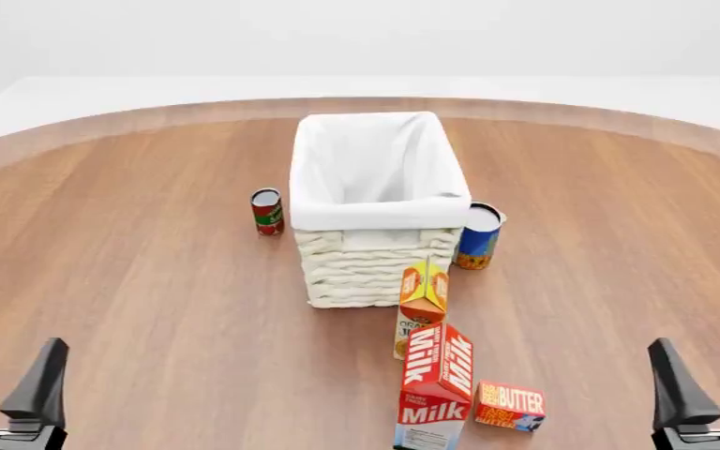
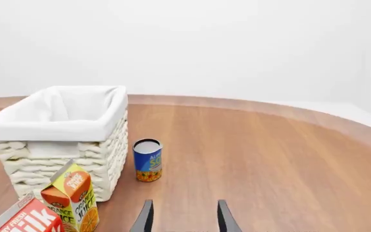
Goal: Pick up the butter and put it in the basket.
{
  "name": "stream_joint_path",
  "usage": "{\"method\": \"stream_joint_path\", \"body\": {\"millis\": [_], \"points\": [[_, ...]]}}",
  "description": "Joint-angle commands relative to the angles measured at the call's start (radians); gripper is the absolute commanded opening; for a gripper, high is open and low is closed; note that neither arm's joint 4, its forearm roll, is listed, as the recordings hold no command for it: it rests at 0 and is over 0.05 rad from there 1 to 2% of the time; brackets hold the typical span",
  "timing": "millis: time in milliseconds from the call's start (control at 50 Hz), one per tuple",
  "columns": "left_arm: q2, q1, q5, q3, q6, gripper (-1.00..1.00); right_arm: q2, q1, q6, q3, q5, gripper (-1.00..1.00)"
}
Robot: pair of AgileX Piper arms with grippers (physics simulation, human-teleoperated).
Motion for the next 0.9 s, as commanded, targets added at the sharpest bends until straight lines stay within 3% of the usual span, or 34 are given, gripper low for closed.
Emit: {"method": "stream_joint_path", "body": {"millis": [20, 240, 340, 380, 400, 420, 440, 480, 560, 700, 840, 900], "points": [[0.004, -0.010, -0.001, -0.002, 0.000, 1.00, 0.006, -0.009, 0.002, 0.003, -0.001, 1.00], [0.004, -0.010, -0.001, -0.002, 0.000, 1.00, 0.001, -0.025, 0.004, 0.004, -0.003, 1.00], [0.004, -0.010, -0.001, -0.002, 0.000, 1.00, 0.007, -0.048, 0.074, 0.003, -0.014, 1.00], [0.004, -0.010, -0.001, -0.002, 0.000, 1.00, -0.001, -0.040, 0.085, 0.000, -0.041, 1.00], [0.004, -0.010, -0.001, -0.002, 0.000, 1.00, -0.001, -0.067, 0.127, -0.004, -0.082, 1.00], [0.004, -0.010, -0.001, -0.002, 0.000, 1.00, -0.002, -0.096, 0.104, -0.008, -0.137, 1.00], [0.004, -0.010, -0.001, -0.002, 0.000, 1.00, -0.001, -0.064, 0.075, -0.017, -0.078, 1.00], [0.004, -0.010, -0.001, -0.002, 0.000, 1.00, 0.000, -0.057, 0.110, -0.039, -0.018, 1.00], [0.004, -0.010, -0.001, -0.002, 0.000, 1.00, 0.065, -0.049, 0.125, -0.055, -0.019, 1.00], [0.004, -0.010, -0.001, -0.002, 0.000, 1.00, 0.053, 0.056, 0.027, -0.111, 0.055, 1.00], [0.004, -0.010, -0.001, -0.002, 0.000, 1.00, 0.123, 0.110, -0.010, -0.197, 0.084, 1.00], [0.004, -0.010, -0.001, -0.002, 0.000, 1.00, 0.138, 0.159, -0.054, -0.231, 0.123, 1.00]]}}
